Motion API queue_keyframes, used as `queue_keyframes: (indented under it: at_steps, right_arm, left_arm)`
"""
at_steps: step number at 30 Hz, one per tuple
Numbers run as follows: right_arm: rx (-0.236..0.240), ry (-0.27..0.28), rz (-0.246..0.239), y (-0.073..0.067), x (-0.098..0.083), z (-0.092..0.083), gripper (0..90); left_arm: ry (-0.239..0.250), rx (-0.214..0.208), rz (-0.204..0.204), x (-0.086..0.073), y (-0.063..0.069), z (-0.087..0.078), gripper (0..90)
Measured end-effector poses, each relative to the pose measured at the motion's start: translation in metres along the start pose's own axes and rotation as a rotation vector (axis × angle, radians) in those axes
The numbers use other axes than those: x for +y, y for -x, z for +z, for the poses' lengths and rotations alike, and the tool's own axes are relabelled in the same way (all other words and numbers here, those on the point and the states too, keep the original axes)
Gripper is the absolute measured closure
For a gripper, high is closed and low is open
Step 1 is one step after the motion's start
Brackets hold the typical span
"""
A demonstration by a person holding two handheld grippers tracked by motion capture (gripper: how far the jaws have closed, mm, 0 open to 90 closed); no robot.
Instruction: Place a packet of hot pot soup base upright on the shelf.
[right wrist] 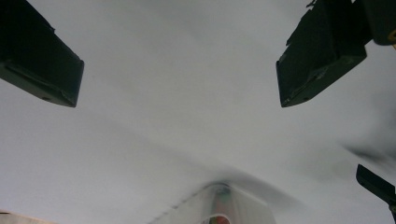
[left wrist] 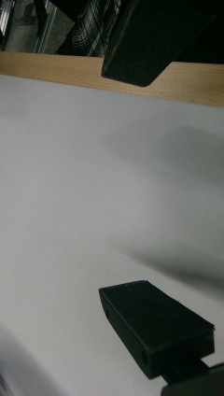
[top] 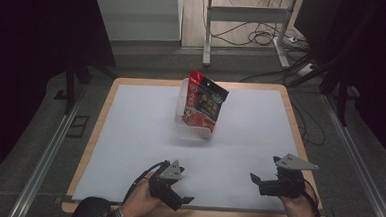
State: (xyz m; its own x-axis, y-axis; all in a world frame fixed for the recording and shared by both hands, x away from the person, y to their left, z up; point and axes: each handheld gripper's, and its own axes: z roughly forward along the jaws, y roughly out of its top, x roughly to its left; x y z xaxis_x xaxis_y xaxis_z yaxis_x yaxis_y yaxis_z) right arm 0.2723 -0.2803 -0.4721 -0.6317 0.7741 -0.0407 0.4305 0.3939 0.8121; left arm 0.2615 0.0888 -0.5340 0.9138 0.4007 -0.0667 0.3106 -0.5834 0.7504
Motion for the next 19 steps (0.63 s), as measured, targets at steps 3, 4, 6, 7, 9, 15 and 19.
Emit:
queue_keyframes:
  at_steps: [3,4,6,7,9,15,19]
  right_arm:
    - [-0.016,-0.003,0.003,0.002,-0.006,-0.004,1.1]
    - [-0.022,-0.007,0.003,0.003,-0.008,-0.005,1.1]
    - [-0.033,-0.014,0.004,0.004,-0.012,-0.007,1.1]
    - [-0.036,-0.020,0.005,0.005,-0.015,-0.008,1.1]
    - [-0.039,-0.034,0.014,0.006,-0.019,-0.010,1.1]
    - [-0.050,-0.078,0.032,0.010,-0.029,-0.011,1.1]
    - [-0.049,-0.086,0.040,0.012,-0.030,-0.010,1.0]
  left_arm:
    - [-0.002,0.001,0.002,0.000,0.000,0.000,0.1]
    - [-0.003,0.002,0.003,0.000,0.000,0.000,0.2]
    - [-0.004,0.002,0.004,0.000,0.000,0.000,0.1]
    - [0.001,0.002,-0.002,0.000,0.000,0.001,0.2]
    - [0.003,0.005,-0.005,0.000,0.000,0.001,0.2]
    - [-0.025,0.024,0.009,-0.001,-0.002,0.001,0.1]
    - [-0.014,0.035,-0.010,-0.001,-0.003,0.002,0.0]
